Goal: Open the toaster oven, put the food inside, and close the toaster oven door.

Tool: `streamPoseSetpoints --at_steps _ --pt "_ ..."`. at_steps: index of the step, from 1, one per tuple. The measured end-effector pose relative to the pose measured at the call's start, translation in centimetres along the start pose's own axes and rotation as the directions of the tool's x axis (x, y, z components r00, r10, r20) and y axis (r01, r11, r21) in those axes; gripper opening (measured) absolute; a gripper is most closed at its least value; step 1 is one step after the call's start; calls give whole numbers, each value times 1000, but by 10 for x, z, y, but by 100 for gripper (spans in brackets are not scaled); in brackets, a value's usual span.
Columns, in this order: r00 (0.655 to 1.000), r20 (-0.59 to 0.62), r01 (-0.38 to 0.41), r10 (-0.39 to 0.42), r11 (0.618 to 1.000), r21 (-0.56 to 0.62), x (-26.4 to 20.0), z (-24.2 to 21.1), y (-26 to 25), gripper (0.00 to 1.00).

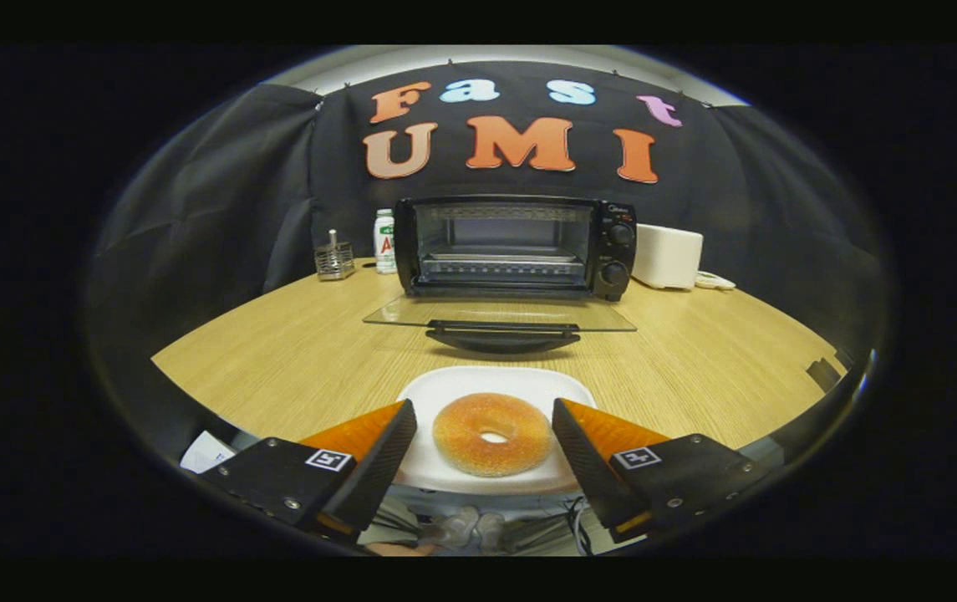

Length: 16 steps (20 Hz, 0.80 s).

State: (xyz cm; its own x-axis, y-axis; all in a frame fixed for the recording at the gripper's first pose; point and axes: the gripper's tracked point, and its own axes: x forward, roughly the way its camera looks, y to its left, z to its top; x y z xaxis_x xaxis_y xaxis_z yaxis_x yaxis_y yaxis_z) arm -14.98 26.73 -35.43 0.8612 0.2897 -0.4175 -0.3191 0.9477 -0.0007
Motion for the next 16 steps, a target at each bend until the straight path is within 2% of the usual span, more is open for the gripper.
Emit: streamPoseSetpoints --at_steps 6,11,16 --pt "1000 -9 19 -19 1000 11 4 -2 -4 90" --pt "999 -7 32 -32 999 -37 4 -5 -2 84" --pt "1000 -1 30 -30 998 -50 3 -5 -2 70"
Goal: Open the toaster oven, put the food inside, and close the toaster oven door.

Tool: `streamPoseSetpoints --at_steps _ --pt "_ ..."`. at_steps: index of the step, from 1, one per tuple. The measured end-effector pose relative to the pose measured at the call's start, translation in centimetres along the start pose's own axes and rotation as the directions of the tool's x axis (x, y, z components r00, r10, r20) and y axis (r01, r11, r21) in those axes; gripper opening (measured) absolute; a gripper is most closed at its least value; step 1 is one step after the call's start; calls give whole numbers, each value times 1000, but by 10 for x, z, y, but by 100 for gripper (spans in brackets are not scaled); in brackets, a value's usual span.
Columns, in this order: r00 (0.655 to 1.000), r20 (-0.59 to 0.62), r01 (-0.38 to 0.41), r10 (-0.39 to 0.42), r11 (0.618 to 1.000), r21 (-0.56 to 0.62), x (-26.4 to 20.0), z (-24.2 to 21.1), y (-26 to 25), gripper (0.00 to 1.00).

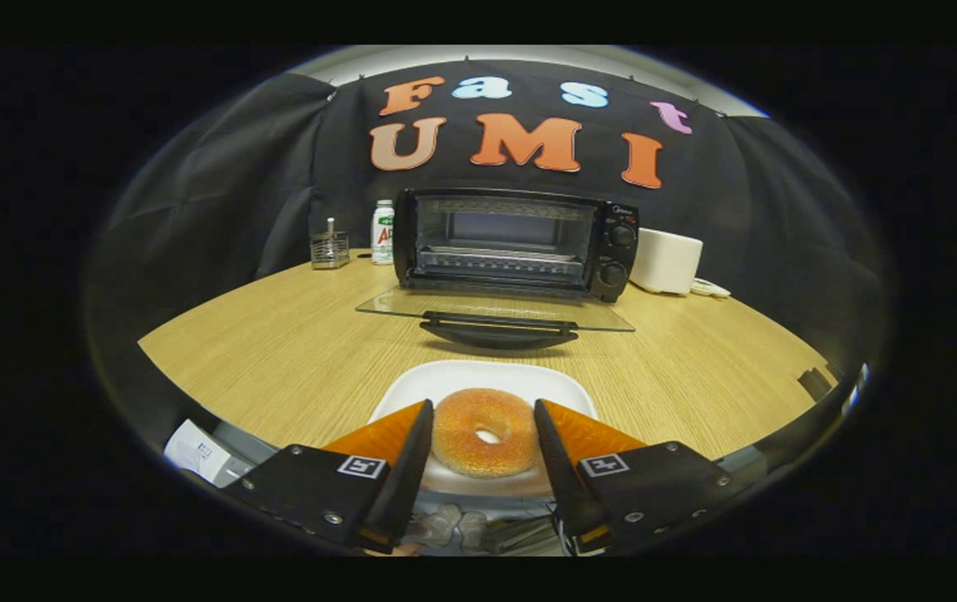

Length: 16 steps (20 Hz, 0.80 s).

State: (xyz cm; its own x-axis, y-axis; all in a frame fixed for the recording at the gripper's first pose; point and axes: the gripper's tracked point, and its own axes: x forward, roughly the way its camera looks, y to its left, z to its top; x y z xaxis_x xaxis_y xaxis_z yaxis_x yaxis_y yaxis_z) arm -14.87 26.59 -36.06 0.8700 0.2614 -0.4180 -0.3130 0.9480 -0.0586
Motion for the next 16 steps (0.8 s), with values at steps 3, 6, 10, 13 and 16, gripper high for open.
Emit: streamPoseSetpoints --at_steps 3,6,10,13,16 --pt "1000 -4 -26 26 999 41 -1 2 2 60" --pt "999 11 -41 40 997 70 -4 11 3 52" --pt "999 36 -39 36 997 73 -5 26 -1 45" --pt "998 52 -44 39 994 101 -2 40 -2 45" --pt "995 77 -70 57 981 180 3 62 -2 44"
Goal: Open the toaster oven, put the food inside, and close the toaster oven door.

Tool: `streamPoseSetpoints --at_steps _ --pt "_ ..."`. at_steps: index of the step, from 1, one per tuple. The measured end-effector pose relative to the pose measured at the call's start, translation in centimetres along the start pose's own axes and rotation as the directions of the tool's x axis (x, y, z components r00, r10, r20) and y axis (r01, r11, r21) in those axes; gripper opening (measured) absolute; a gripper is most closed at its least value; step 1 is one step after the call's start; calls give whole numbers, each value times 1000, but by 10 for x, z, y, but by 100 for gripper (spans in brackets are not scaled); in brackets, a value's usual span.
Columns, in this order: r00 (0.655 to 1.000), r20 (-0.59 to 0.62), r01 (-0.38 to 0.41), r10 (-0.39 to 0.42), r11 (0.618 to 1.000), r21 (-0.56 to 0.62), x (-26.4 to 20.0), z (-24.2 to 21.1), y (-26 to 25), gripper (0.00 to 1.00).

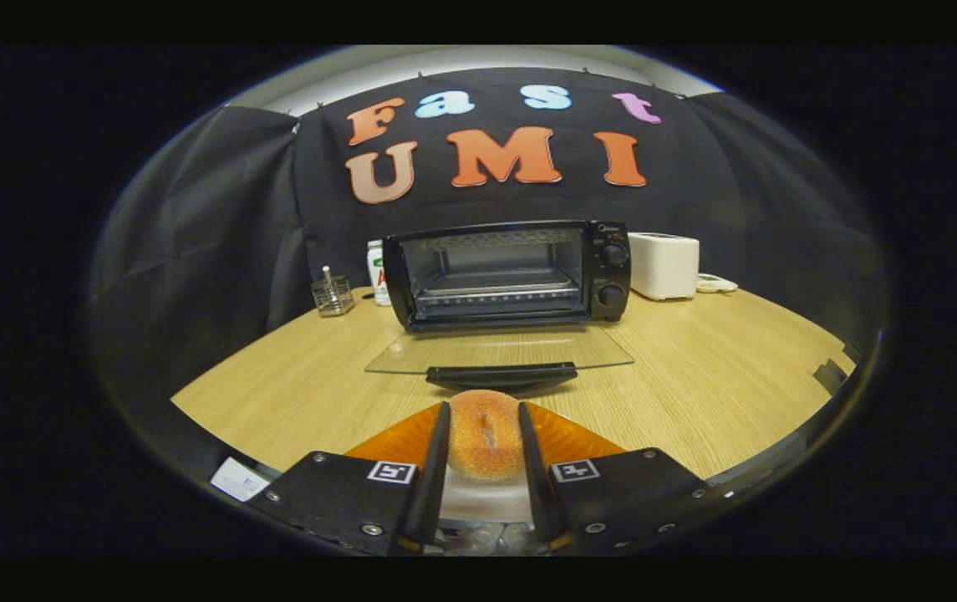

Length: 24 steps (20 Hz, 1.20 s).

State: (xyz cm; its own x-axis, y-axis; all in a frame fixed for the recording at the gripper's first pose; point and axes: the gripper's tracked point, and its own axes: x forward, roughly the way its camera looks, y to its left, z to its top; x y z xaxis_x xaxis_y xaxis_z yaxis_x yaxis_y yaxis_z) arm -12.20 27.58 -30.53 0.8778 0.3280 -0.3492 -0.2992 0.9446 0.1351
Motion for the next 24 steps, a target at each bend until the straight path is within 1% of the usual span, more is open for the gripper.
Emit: streamPoseSetpoints --at_steps 8,12,15,18,24 --pt "998 56 -35 26 986 160 46 60 10 44" --pt "996 73 -57 42 976 212 74 88 14 44" --pt "992 114 -77 51 969 233 99 114 16 44" --pt "994 108 -48 22 967 252 128 127 6 44" --pt "996 89 -36 10 954 298 173 138 0 44"
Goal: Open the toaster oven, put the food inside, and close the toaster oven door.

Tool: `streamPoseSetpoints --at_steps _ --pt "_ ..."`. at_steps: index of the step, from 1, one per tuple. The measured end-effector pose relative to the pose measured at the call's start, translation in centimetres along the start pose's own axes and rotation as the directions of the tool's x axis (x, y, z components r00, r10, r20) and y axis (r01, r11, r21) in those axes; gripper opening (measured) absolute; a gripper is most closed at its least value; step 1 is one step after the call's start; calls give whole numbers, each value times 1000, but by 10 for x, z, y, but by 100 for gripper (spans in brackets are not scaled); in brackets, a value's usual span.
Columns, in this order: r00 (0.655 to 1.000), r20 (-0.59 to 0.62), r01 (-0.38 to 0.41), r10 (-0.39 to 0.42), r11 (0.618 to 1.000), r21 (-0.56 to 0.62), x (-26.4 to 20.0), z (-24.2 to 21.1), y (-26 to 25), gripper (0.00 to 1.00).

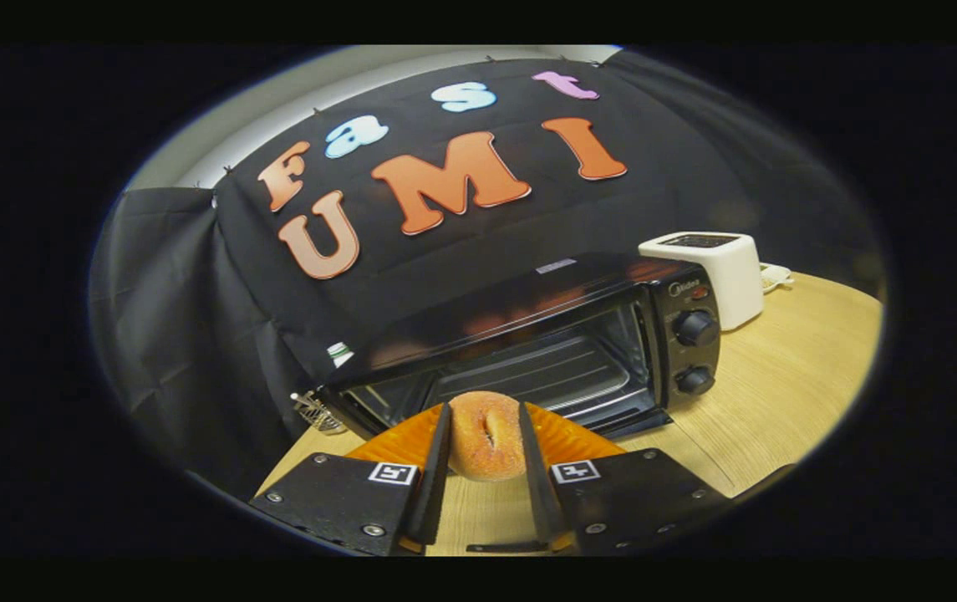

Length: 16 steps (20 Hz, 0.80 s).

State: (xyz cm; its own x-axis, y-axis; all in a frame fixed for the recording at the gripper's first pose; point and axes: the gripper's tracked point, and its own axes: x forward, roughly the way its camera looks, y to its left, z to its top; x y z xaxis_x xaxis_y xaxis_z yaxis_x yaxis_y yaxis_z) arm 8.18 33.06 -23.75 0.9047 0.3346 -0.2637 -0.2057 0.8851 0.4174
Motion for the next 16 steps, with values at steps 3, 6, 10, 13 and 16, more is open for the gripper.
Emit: streamPoseSetpoints --at_steps 3,6,10,13,16 --pt "1000 2 -3 2 999 33 16 3 0 44" --pt "1000 -1 1 -1 999 54 30 5 -2 44" --pt "1000 -6 9 -9 997 76 47 7 -5 44" --pt "1000 1 18 -18 997 78 57 11 -7 44" --pt "999 7 35 -35 997 67 70 16 -10 44"
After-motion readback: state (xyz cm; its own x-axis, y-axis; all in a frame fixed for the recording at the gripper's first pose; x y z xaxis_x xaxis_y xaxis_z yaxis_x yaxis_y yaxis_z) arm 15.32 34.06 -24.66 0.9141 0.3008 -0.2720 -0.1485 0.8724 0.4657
